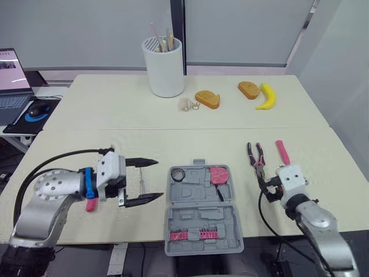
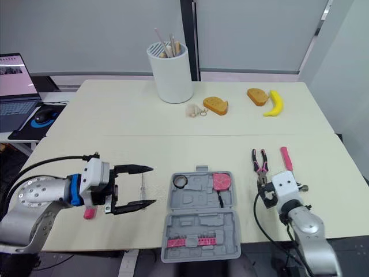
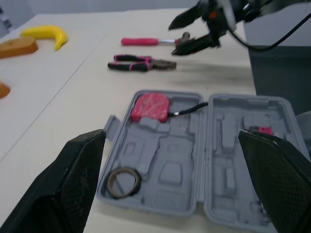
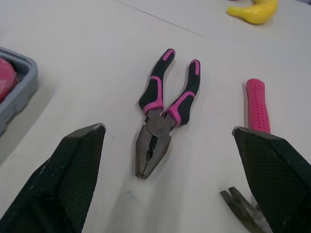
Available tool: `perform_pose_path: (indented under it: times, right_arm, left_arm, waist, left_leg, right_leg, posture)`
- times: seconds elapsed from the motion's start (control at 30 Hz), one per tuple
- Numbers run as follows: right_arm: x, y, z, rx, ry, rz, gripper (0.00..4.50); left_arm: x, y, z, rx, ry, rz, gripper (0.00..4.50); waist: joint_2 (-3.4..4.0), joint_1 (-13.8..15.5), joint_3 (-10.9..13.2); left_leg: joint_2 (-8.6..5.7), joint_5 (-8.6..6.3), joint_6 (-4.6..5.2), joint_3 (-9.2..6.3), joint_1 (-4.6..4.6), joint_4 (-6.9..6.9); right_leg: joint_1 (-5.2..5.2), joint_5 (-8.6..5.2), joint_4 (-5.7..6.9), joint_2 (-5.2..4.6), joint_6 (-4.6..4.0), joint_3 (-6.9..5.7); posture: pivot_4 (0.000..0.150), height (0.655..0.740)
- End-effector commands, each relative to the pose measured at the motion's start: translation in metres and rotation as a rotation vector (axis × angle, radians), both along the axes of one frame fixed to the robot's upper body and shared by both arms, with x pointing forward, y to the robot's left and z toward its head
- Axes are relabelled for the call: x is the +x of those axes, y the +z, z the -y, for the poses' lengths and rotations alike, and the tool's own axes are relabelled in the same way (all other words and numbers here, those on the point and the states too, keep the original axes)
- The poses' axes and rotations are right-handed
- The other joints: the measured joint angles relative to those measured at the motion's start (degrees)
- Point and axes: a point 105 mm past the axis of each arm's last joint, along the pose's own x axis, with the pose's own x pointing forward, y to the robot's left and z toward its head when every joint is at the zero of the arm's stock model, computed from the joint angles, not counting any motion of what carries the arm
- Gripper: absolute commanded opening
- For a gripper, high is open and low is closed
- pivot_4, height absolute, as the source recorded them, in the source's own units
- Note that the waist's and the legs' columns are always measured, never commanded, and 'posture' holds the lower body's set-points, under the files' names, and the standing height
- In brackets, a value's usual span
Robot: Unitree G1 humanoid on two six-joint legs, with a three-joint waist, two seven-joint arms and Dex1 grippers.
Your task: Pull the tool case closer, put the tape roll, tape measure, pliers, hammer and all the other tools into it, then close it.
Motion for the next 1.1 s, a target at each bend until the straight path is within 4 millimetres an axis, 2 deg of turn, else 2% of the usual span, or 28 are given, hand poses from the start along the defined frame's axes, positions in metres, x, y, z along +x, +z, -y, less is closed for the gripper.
perform_pose_path:
  times: [0.03,0.23,0.5,0.6,0.7,0.93,1.1]
  right_arm:
    - [0.010,0.000,-0.003,0.005,-0.025,0.031,4.45]
    - [0.031,-0.013,-0.008,0.086,-0.095,0.025,4.45]
    - [0.045,-0.022,-0.002,0.171,-0.217,0.003,4.45]
    - [0.045,-0.024,-0.005,0.201,-0.224,-0.001,3.85]
    - [0.044,-0.026,-0.010,0.227,-0.219,-0.004,2.76]
    - [0.043,-0.027,-0.012,0.223,-0.204,-0.007,1.32]
    - [0.042,-0.026,-0.008,0.214,-0.212,0.003,1.25]
  left_arm:
    - [-0.008,0.010,0.017,-0.008,-0.096,0.001,4.50]
    - [-0.014,0.023,0.038,-0.045,-0.161,-0.065,4.50]
    - [-0.016,0.021,0.041,-0.036,-0.173,-0.069,4.50]
    - [-0.016,0.021,0.041,-0.038,-0.174,-0.067,4.50]
    - [-0.013,0.019,0.040,-0.033,-0.173,-0.060,4.50]
    - [-0.010,0.015,0.040,-0.029,-0.163,-0.045,4.50]
    - [-0.010,0.013,0.033,-0.018,-0.131,-0.052,4.50]
  waist:
    - [0.00,-0.16,0.00]
    - [0.02,-0.26,0.01]
    - [0.03,-0.25,0.02]
    - [0.03,-0.26,0.02]
    - [0.04,-0.26,0.02]
    - [0.04,-0.26,0.02]
    - [0.04,-0.27,0.02]
  left_leg:
    - [-0.01,0.00,0.00,0.01,0.00,0.00]
    - [0.06,0.00,0.00,-0.05,-0.01,-0.01]
    - [0.07,0.00,0.00,-0.07,-0.01,-0.02]
    - [0.07,0.00,0.00,-0.08,-0.01,-0.01]
    - [0.08,0.00,0.00,-0.08,-0.01,-0.02]
    - [0.07,0.00,0.00,-0.07,0.00,-0.01]
    - [0.09,0.00,0.00,-0.08,0.00,-0.02]
  right_leg:
    - [0.00,0.00,0.00,0.04,0.00,0.00]
    - [-0.01,0.01,0.01,0.30,0.01,0.03]
    - [-0.02,0.01,0.03,0.34,-0.01,0.03]
    - [-0.01,0.01,0.03,0.33,-0.01,0.03]
    - [-0.01,0.01,0.04,0.33,-0.01,0.03]
    - [-0.01,0.01,0.04,0.33,-0.01,0.04]
    - [-0.02,0.01,0.04,0.34,-0.01,0.04]
  posture:
    - [0.150,0.7303]
    - [0.150,0.7303]
    - [0.150,0.7303]
    - [0.150,0.7303]
    - [0.150,0.7303]
    - [0.150,0.7303]
    - [0.150,0.7303]
